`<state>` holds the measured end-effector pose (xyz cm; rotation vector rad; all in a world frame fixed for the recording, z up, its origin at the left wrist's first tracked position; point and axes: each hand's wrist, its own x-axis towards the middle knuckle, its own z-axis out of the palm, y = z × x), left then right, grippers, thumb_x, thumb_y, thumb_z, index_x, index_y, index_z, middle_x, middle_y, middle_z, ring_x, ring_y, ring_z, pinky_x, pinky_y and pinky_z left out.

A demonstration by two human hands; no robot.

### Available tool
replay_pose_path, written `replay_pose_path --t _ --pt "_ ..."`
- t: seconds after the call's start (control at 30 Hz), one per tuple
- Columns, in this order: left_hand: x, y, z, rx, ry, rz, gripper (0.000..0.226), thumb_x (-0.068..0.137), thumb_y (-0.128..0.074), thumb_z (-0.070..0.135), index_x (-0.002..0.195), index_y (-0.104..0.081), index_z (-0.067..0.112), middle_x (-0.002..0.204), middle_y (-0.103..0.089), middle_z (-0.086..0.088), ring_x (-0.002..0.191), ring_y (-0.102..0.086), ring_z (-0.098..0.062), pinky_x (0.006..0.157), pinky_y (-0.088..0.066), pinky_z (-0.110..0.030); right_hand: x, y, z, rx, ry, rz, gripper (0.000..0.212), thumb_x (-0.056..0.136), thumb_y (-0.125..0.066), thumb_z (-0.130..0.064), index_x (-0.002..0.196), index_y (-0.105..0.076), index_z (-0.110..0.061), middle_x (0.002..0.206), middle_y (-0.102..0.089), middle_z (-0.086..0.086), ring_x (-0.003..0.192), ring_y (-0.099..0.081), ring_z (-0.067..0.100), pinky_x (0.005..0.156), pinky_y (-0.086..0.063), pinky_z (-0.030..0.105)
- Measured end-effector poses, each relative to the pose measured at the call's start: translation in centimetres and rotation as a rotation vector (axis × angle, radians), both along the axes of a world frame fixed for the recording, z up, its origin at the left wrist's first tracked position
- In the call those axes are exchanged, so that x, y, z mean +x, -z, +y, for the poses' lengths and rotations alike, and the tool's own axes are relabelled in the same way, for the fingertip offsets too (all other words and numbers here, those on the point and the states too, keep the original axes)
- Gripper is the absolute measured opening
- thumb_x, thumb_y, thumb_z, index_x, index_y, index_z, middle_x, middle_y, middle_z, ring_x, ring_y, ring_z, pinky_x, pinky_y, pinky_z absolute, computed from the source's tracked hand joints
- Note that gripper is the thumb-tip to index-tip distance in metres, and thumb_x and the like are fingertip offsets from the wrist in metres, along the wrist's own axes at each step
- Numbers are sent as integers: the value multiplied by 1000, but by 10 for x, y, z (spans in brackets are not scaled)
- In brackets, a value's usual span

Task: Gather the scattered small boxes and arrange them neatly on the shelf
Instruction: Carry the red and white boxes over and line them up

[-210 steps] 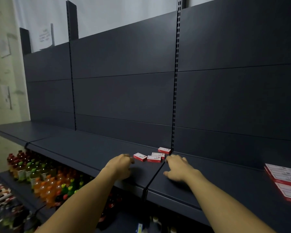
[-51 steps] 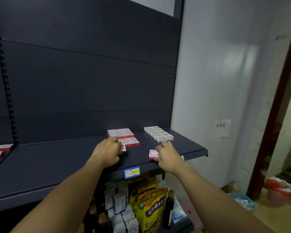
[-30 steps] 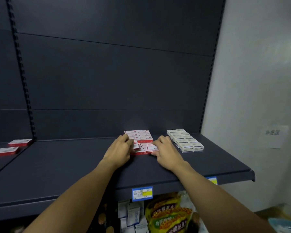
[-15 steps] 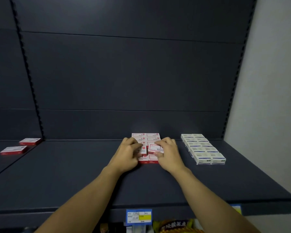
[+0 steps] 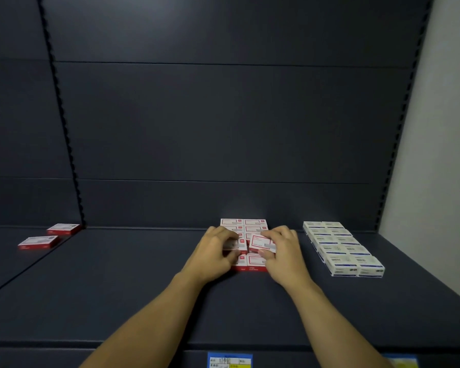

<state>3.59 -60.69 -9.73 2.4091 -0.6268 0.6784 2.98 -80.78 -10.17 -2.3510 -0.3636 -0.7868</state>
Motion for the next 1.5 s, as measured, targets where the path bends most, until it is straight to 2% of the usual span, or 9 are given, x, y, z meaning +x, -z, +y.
replay_pose_path --t 0.17,0.43,0.57,0.73,1.03,1.17,1.27,1.4,1.5 --pt "1 1 1 7 4 5 28 90 -70 31 116 -64 21 113 -57 15 104 -46 -2 90 -39 -16 -1 0 0 1 1 2 46 83 -75 -6 127 -65 -14 108 -43 -13 102 -34 1 93 -28 8" --pt "3 4 2 2 -10 -19 27 90 -69 32 114 -68 20 118 -55 15 110 -45 -3 93 -34 -11 1 1 -1 -28 -23 45 48 85 -75 -8 130 -62 -16 111 -45 -15 106 -37 0 95 -27 9" --pt "4 5 2 -7 -11 -34 27 89 -69 32 113 -69 19 115 -55 14 107 -45 -2 89 -32 -6 3 0 0 -44 -36 38 37 84 -75 -9 119 -65 -17 108 -50 -15 104 -41 2 90 -28 8" --pt "5 5 2 0 -15 -45 27 89 -69 31 114 -69 19 113 -54 16 105 -45 -2 90 -35 -10 3 -1 1 -40 -42 44 24 84 -74 -11 105 -65 -19 103 -54 -13 101 -45 4 86 -32 12" --pt "5 6 3 -3 -6 -54 27 89 -68 31 113 -69 19 112 -53 17 106 -46 -2 92 -38 -12 4 1 0 -58 -21 46 20 86 -72 -16 104 -64 -22 106 -56 -12 99 -47 3 84 -34 12" --pt "6 7 2 7 -7 -59 27 90 -67 32 114 -67 20 111 -50 19 105 -45 -2 87 -32 -4 7 4 -1 -61 -18 34 20 86 -72 -18 105 -67 -21 106 -56 -14 98 -44 0 82 -31 6" --pt "5 7 3 19 -7 -68 28 90 -65 33 115 -66 20 112 -49 19 104 -44 -3 92 -37 -12 7 4 0 -65 -19 23 18 86 -71 -18 104 -68 -20 106 -54 -15 100 -42 0 81 -30 3" --pt "-2 2 1 35 -15 -63 31 89 -63 35 116 -66 20 114 -53 15 104 -45 -4 95 -41 -19 2 0 1 -65 -29 47 20 87 -70 -18 107 -68 -18 112 -57 -9 105 -43 4 90 -37 13" --pt "-10 -3 7 75 -58 -27 34 89 -58 35 119 -65 21 117 -54 12 106 -47 -6 98 -44 -26 -6 -7 -2 -79 -25 118 30 88 -68 -23 117 -66 -18 120 -57 -6 115 -44 9 100 -37 19"
